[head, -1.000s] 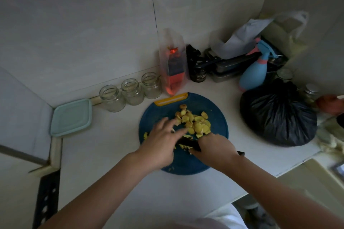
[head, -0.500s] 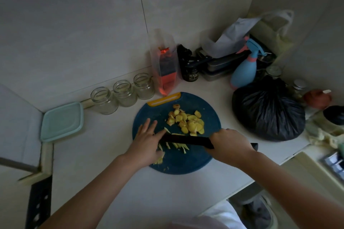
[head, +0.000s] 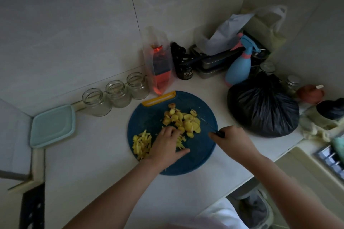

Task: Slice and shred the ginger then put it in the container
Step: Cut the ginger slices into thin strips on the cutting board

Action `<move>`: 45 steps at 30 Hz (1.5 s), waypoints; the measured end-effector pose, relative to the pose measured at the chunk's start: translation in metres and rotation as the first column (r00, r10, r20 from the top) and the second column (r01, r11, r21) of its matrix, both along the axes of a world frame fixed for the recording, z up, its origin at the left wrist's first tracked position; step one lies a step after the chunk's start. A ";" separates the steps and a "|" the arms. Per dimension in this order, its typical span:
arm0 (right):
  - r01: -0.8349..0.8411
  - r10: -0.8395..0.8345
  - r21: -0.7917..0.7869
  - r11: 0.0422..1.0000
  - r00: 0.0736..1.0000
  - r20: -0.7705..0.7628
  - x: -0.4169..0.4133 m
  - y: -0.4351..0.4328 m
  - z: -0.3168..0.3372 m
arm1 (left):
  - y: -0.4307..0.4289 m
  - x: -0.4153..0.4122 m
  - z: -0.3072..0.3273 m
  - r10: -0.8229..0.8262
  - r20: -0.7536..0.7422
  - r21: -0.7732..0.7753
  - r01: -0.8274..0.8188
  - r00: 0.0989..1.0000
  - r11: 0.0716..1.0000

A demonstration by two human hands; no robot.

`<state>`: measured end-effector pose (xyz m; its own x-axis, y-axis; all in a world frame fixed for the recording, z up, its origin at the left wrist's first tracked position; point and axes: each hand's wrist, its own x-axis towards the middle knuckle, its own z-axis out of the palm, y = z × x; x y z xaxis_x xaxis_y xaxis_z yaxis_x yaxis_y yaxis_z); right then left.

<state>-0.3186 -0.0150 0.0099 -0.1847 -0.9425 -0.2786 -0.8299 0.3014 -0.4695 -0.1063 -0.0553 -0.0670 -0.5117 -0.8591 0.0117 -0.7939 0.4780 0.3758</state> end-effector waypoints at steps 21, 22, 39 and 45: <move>0.082 -0.087 0.044 0.996 0.987 0.132 0.005 -0.011 -0.013 | -0.011 0.040 -0.001 0.066 -0.091 0.054 -0.062 0.994 0.997; 0.104 -0.110 0.049 0.993 0.983 0.145 0.004 -0.013 -0.014 | -0.012 0.040 -0.001 0.059 -0.085 0.050 -0.055 0.995 0.997; 0.116 -0.116 0.049 0.992 0.993 0.013 -0.003 -0.048 -0.058 | -0.059 0.036 0.019 0.264 -0.149 0.130 -0.246 0.953 0.961; 0.077 -0.072 0.051 0.996 0.993 -0.098 0.003 -0.063 -0.062 | -0.080 0.021 0.020 0.376 -0.143 0.309 -0.319 0.916 0.896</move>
<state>-0.3152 -0.0781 -0.0518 -0.2822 -0.9090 -0.3067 -0.8446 0.3870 -0.3699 -0.0856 -0.1355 -0.0475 -0.1915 -0.9646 -0.1816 -0.7879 0.0407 0.6145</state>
